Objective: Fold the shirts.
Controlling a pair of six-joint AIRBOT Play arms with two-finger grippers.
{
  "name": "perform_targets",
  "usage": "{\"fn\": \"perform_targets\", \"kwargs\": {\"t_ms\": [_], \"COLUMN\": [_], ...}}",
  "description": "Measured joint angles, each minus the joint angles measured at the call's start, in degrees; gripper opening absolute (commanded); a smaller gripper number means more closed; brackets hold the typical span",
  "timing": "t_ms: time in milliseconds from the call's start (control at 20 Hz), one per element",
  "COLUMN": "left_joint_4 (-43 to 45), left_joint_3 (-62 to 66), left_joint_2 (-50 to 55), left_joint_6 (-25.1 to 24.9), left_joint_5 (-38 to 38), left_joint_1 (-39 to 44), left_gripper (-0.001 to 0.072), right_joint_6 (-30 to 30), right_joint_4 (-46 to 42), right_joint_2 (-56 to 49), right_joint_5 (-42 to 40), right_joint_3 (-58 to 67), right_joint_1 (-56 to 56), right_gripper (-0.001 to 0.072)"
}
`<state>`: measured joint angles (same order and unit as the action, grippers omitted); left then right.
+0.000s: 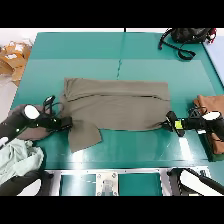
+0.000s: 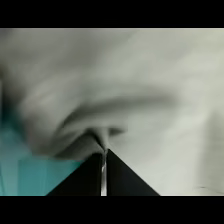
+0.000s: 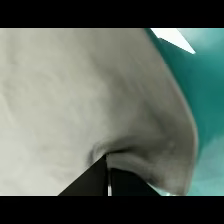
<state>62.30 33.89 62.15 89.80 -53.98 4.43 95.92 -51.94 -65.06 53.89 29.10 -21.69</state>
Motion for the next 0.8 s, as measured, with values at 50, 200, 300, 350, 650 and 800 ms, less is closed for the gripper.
{"fn": "perform_targets", "kwargs": {"t_ms": [50, 200, 300, 350, 650, 800], "left_joint_4": [0.85, 3.8, 5.22, 5.86, 6.75, 6.91], "left_joint_3": [1.75, 5.57, 6.78, 7.08, 13.33, 21.27], "left_joint_2": [-0.24, -1.77, -3.1, -3.67, -4.66, -0.7], "left_joint_6": [-0.48, -1.27, -1.55, -1.6, -2.21, -2.69], "left_joint_5": [-3.08, -9.75, -14.45, -16.85, -20.74, -18.16], "left_joint_1": [0.02, 0.11, 0.13, 0.13, 0.15, 0.15], "left_gripper": [0.0029, 0.0029, 0.0029, 0.0029, 0.0029, 0.0029], "right_joint_6": [-0.63, -1.31, -0.87, -0.48, 1.03, 1.18], "right_joint_4": [-0.02, -4.79, -9.51, -11.61, -17.9, -16.06], "right_joint_2": [-0.02, 0.35, 1.49, 2.27, 5.62, 3.69], "right_joint_5": [0.68, 5.49, 8.92, 10.25, 14.71, 11.98], "right_joint_3": [0.83, 3.69, 5.01, 5.46, 10.58, 16.46], "right_joint_1": [-0.07, -1.01, -1.9, -2.25, -2.14, 1.31], "right_gripper": [0.0016, 0.0016, 0.0016, 0.0016, 0.0016, 0.0016]}}
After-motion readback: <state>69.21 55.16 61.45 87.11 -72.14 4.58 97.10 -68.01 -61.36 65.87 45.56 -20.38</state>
